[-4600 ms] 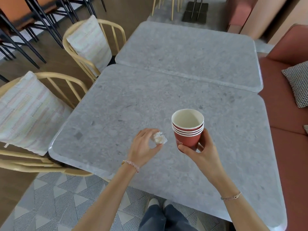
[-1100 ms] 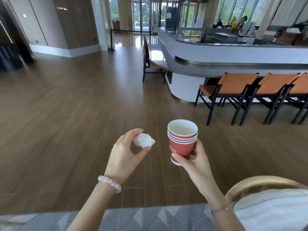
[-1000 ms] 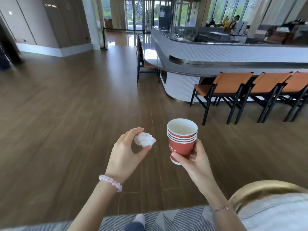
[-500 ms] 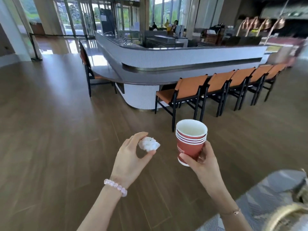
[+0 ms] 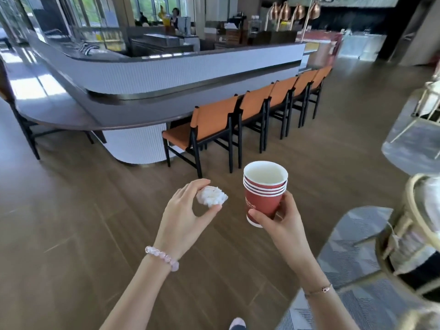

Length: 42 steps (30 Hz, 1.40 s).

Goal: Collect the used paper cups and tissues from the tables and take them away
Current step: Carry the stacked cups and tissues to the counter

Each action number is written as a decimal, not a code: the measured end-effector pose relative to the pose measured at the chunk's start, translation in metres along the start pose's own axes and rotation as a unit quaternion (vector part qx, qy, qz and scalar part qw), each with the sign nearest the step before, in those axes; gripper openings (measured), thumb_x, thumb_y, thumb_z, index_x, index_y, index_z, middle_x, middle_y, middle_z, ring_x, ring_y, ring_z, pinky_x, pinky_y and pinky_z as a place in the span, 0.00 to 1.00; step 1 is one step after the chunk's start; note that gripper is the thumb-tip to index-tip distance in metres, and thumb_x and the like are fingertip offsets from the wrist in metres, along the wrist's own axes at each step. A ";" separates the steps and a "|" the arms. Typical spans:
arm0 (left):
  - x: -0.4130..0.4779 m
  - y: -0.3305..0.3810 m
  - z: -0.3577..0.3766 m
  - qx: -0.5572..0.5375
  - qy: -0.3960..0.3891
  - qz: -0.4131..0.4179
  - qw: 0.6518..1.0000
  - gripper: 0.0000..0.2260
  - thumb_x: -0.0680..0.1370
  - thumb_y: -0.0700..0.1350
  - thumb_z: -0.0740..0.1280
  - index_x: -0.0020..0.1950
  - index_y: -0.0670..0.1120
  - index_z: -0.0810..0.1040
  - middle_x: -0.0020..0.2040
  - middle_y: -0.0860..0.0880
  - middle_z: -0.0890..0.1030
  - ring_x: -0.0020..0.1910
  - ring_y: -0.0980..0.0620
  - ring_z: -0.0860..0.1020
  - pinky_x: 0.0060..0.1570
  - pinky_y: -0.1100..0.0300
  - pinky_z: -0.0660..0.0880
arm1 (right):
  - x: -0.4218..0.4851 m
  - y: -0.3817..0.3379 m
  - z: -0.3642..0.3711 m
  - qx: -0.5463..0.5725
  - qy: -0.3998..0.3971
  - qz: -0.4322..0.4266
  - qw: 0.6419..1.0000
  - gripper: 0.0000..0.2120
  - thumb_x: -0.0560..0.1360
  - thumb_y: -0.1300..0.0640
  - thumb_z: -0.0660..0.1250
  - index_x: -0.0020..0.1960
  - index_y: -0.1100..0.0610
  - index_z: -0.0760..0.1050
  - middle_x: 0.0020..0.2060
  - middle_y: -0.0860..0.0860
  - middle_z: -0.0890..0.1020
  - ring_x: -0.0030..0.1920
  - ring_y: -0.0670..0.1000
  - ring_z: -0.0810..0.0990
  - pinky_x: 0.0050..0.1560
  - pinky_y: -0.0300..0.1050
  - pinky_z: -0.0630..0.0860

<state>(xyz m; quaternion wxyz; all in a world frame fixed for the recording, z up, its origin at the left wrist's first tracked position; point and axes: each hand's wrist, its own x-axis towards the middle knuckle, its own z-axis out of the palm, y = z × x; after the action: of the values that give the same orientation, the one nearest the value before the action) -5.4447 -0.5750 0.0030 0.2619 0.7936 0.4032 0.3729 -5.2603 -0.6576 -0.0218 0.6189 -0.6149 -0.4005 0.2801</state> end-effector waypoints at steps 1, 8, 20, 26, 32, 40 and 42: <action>0.022 -0.001 0.011 -0.001 -0.008 0.006 1.000 0.20 0.72 0.50 0.72 0.62 0.53 0.74 0.54 0.64 0.75 0.57 0.62 0.72 0.56 0.73 0.64 | 0.021 0.003 -0.005 0.000 0.006 -0.001 1.000 0.26 0.67 0.66 0.75 0.62 0.56 0.70 0.51 0.49 0.81 0.46 0.38 0.81 0.42 0.29 0.75; 0.169 0.006 0.089 -0.002 -0.040 0.054 0.998 0.19 0.72 0.51 0.71 0.62 0.52 0.73 0.55 0.63 0.75 0.58 0.60 0.72 0.56 0.71 0.64 | 0.156 0.013 -0.055 0.002 0.057 -0.010 0.998 0.27 0.67 0.67 0.75 0.62 0.58 0.70 0.52 0.51 0.81 0.45 0.38 0.81 0.40 0.29 0.75; 0.352 0.005 0.224 -0.069 -0.129 0.114 0.983 0.18 0.73 0.50 0.70 0.63 0.52 0.73 0.55 0.60 0.76 0.57 0.62 0.70 0.53 0.77 0.61 | 0.317 0.050 -0.125 -0.054 0.171 0.018 0.984 0.28 0.66 0.61 0.77 0.62 0.51 0.69 0.51 0.44 0.81 0.49 0.39 0.80 0.45 0.29 0.74; 0.474 -0.003 0.287 -0.096 -0.162 0.157 0.969 0.18 0.73 0.50 0.70 0.63 0.52 0.72 0.55 0.61 0.76 0.57 0.60 0.71 0.53 0.73 0.63 | 0.430 0.065 -0.149 -0.061 0.235 0.013 0.970 0.28 0.66 0.61 0.77 0.62 0.50 0.70 0.52 0.45 0.81 0.52 0.42 0.80 0.46 0.31 0.75; 0.596 0.004 0.347 -0.127 -0.201 0.182 0.954 0.19 0.73 0.50 0.70 0.63 0.54 0.72 0.53 0.67 0.72 0.55 0.65 0.69 0.53 0.74 0.62 | 0.541 0.062 -0.172 -0.064 0.289 0.007 0.955 0.28 0.67 0.61 0.76 0.61 0.48 0.69 0.52 0.42 0.80 0.50 0.38 0.79 0.46 0.28 0.74; 0.703 0.008 0.431 -0.120 -0.228 0.210 0.943 0.19 0.74 0.51 0.69 0.64 0.53 0.71 0.56 0.59 0.76 0.57 0.59 0.71 0.52 0.67 0.65 | 0.647 0.087 -0.212 -0.051 0.330 0.014 0.943 0.28 0.67 0.64 0.76 0.61 0.49 0.68 0.50 0.41 0.80 0.46 0.33 0.79 0.41 0.26 0.74; 0.725 0.012 0.456 -0.122 -0.230 0.213 0.942 0.20 0.74 0.50 0.69 0.64 0.53 0.71 0.56 0.59 0.76 0.57 0.58 0.71 0.53 0.67 0.65 | 0.672 0.098 -0.231 -0.054 0.336 0.020 0.940 0.28 0.67 0.62 0.76 0.62 0.48 0.68 0.52 0.42 0.80 0.47 0.35 0.79 0.43 0.27 0.74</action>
<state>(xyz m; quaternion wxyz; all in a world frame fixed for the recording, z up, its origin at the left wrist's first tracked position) -4.7853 -0.0284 0.0207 0.3562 0.8872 0.1048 0.2738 -4.7014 -0.2091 0.0012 0.6776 -0.7135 -0.1718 0.0472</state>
